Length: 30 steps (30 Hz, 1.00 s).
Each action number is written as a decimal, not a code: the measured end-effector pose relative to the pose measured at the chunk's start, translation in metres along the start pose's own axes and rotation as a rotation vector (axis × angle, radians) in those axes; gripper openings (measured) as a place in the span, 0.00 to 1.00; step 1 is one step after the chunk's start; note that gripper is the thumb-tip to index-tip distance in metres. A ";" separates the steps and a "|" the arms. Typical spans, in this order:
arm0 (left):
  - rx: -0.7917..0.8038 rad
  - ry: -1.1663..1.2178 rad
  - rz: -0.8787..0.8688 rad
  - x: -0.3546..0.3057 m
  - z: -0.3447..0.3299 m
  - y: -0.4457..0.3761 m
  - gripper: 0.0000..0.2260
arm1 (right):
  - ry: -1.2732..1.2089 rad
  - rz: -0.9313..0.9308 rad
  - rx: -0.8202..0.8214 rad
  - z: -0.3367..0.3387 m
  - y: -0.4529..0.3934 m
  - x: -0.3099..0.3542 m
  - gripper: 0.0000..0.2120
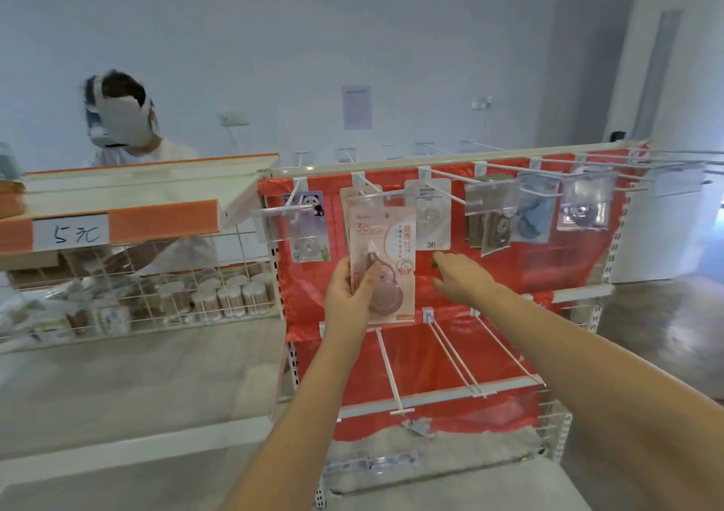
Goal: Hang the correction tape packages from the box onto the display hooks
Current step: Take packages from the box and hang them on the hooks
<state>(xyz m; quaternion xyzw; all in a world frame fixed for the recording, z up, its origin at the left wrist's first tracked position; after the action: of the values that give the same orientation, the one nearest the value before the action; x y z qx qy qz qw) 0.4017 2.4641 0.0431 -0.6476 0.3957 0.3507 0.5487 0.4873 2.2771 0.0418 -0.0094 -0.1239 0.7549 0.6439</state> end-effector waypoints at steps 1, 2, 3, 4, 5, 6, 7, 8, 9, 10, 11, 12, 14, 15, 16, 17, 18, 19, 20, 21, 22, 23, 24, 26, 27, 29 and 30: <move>-0.005 -0.003 -0.009 -0.001 -0.003 -0.001 0.07 | 0.017 0.001 -0.001 0.000 0.003 -0.002 0.16; -0.020 -0.005 -0.014 -0.002 -0.004 -0.002 0.07 | 0.029 -0.002 0.002 0.000 0.004 -0.004 0.16; -0.045 -0.009 -0.015 -0.002 -0.003 -0.004 0.07 | 0.036 -0.007 0.005 0.000 0.006 -0.007 0.17; -0.069 -0.014 -0.015 -0.002 -0.002 -0.006 0.07 | 0.043 -0.015 0.008 0.000 0.007 -0.009 0.17; -0.086 -0.025 -0.015 -0.003 -0.001 -0.007 0.07 | 0.045 -0.018 0.006 0.000 0.008 -0.010 0.16; -0.092 -0.041 -0.015 -0.002 -0.001 -0.009 0.07 | 0.043 -0.018 0.000 -0.001 0.009 -0.012 0.16; -0.088 -0.059 -0.012 -0.002 -0.002 -0.011 0.08 | 0.040 -0.019 -0.001 -0.001 0.010 -0.013 0.16; -0.080 -0.074 -0.010 0.000 -0.003 -0.013 0.07 | 0.033 -0.020 0.000 -0.003 0.010 -0.013 0.16; -0.074 -0.088 -0.010 0.003 -0.003 -0.014 0.05 | 0.026 -0.018 0.003 -0.004 0.011 -0.014 0.16; -0.073 -0.101 -0.005 0.005 -0.004 -0.016 0.02 | 0.018 -0.013 0.004 -0.006 0.011 -0.014 0.16; -0.074 -0.113 0.002 0.009 -0.004 -0.017 0.02 | 0.012 -0.008 0.008 -0.008 0.012 -0.014 0.15; -0.073 -0.119 0.008 0.013 -0.004 -0.018 0.01 | 0.009 -0.002 0.017 -0.010 0.013 -0.013 0.15; -0.080 -0.118 0.018 0.019 -0.005 -0.018 0.02 | 0.009 0.017 0.037 -0.016 0.013 -0.014 0.15; -0.088 -0.121 0.025 0.021 -0.004 -0.019 0.03 | 0.011 0.029 0.046 -0.019 0.013 -0.014 0.14; -0.102 -0.126 0.038 0.024 -0.003 -0.021 0.05 | 0.016 0.044 0.050 -0.022 0.013 -0.015 0.14; -0.113 -0.131 0.056 0.026 -0.003 -0.025 0.06 | 0.021 0.056 0.053 -0.025 0.012 -0.016 0.14; -0.121 -0.142 0.079 0.030 -0.002 -0.031 0.06 | 0.020 0.063 0.058 -0.028 0.011 -0.017 0.14; -0.126 -0.155 0.104 0.035 -0.001 -0.038 0.05 | 0.014 0.063 0.070 -0.030 0.010 -0.019 0.15; -0.138 -0.170 0.128 0.039 0.000 -0.047 0.04 | 0.008 0.060 0.083 -0.033 0.008 -0.021 0.15; -0.150 -0.195 0.141 0.042 0.001 -0.056 0.06 | 0.006 0.056 0.094 -0.035 0.007 -0.024 0.16; -0.159 -0.230 0.158 0.045 0.002 -0.067 0.08 | 0.005 0.056 0.102 -0.038 0.004 -0.026 0.16; -0.173 -0.272 0.182 0.047 0.002 -0.079 0.09 | 0.005 0.057 0.107 -0.041 0.002 -0.029 0.16; -0.184 -0.318 0.217 0.051 0.004 -0.090 0.10 | 0.002 0.056 0.111 -0.045 -0.001 -0.032 0.15; -0.186 -0.371 0.270 0.061 0.005 -0.111 0.10 | 0.007 0.055 0.120 -0.053 -0.005 -0.037 0.14; -0.188 -0.379 0.283 0.065 0.006 -0.121 0.10 | 0.017 0.054 0.127 -0.058 -0.007 -0.040 0.13; -0.214 -0.388 0.314 0.072 0.009 -0.136 0.13 | 0.016 0.054 0.144 -0.068 -0.010 -0.045 0.13; -0.223 -0.380 0.346 0.078 0.009 -0.144 0.15 | 0.001 0.058 0.150 -0.073 -0.012 -0.047 0.13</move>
<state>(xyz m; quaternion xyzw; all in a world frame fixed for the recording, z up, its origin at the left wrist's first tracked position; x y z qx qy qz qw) 0.5649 2.4757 0.0344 -0.5497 0.3493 0.5956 0.4702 0.5191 2.2455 -0.0332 0.0349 -0.0662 0.7803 0.6209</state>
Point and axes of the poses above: each hand's wrist, its own y-axis away from the middle knuckle, its own z-axis out of the back of the hand, x = y × z, the point moved 7 cm from there along -y, towards the middle knuckle, and after that the axes turned 3 degrees about x, right-handed, at the moved point
